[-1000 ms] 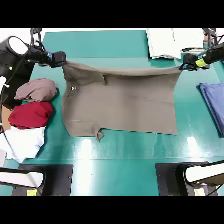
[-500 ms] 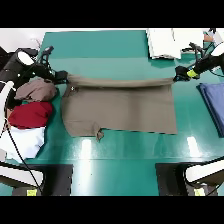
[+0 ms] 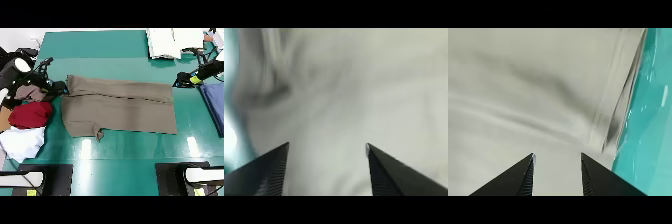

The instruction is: Fold the shirts.

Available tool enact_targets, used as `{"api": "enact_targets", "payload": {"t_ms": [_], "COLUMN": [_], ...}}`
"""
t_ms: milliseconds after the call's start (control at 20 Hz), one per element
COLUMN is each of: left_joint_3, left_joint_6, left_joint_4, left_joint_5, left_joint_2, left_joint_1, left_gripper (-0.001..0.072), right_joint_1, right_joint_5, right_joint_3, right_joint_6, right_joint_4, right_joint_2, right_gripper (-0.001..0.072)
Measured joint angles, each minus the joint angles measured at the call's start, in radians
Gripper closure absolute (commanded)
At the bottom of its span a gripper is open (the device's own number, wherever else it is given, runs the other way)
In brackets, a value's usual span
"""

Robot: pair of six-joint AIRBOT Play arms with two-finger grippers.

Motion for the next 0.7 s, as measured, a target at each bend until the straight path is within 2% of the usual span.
{"api": "enact_targets", "payload": {"t_ms": [300, 550, 700], "left_joint_3": [-0.449, -0.656, -0.695], "left_joint_6": [-0.055, -0.047, -0.043], "left_joint_4": [0.023, -0.088, -0.128], "left_joint_5": [0.024, 0.107, 0.153], "left_joint_2": [0.309, 0.391, 0.404], "left_joint_1": [0.000, -0.017, -0.067], "left_gripper": [0.0143, 0.0158, 0.0599], "right_joint_1": [0.011, 0.011, 0.010], "right_joint_5": [-0.021, -0.053, -0.055], "right_joint_3": [-0.219, -0.301, -0.313], "right_joint_6": [-0.004, -0.004, -0.005], "right_joint_4": [0.031, 0.049, 0.061], "right_joint_2": [0.222, 0.315, 0.344], "right_gripper": [0.0364, 0.0365, 0.0364]}}
